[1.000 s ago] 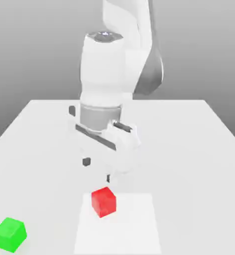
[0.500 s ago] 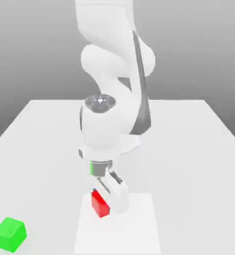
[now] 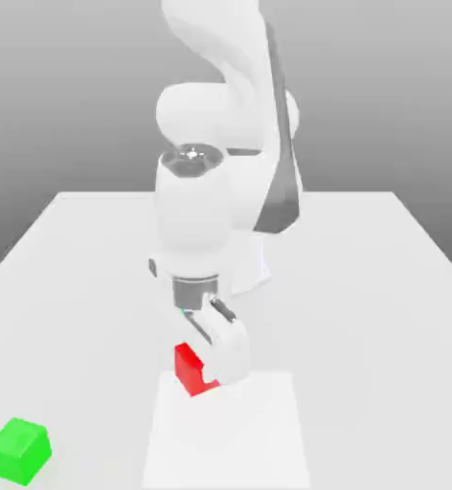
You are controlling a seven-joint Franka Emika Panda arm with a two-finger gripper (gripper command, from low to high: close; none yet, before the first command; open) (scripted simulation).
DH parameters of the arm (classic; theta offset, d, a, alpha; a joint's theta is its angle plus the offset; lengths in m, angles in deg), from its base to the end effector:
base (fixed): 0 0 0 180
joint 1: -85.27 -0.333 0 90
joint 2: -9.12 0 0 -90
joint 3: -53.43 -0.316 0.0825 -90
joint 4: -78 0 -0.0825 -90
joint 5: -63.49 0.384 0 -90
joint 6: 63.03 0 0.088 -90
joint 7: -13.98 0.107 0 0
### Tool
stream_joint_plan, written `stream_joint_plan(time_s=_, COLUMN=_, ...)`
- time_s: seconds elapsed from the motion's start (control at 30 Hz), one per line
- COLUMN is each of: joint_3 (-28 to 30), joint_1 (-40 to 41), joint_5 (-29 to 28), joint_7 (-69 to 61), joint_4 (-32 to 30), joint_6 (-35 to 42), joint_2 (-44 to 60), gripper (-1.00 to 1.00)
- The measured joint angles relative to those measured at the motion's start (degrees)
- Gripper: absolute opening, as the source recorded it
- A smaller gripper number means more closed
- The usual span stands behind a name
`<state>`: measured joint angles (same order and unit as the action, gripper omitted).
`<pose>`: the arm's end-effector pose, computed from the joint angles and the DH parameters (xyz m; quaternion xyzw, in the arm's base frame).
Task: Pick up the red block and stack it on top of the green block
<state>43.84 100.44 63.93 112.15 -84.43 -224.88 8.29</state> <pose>0.3640 -0.0363 0.2051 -0.6145 0.7889 -0.0014 0.0015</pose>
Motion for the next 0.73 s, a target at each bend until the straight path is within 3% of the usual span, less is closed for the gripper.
stream_joint_plan(time_s=0.2, joint_3=4.4, joint_1=3.3, joint_5=3.2, joint_7=-1.1, joint_4=9.9, joint_6=6.4, joint_2=3.2, gripper=-1.0)
stream_joint_plan(time_s=0.47, joint_3=10.8, joint_1=10.2, joint_5=1.5, joint_7=2.2, joint_4=26.4, joint_6=14.7, joint_2=11.7, gripper=-1.0)
stream_joint_plan(time_s=0.63, joint_3=12.0, joint_1=11.7, joint_5=1.4, joint_7=2.7, joint_4=29.9, joint_6=9.6, joint_2=20.5, gripper=-1.0)
stream_joint_plan(time_s=0.67, joint_3=12.0, joint_1=11.7, joint_5=1.5, joint_7=2.6, joint_4=30.0, joint_6=8.5, joint_2=21.7, gripper=1.0)
stream_joint_plan(time_s=0.73, joint_3=12.0, joint_1=11.7, joint_5=1.5, joint_7=2.6, joint_4=30.0, joint_6=8.5, joint_2=21.7, gripper=1.0)
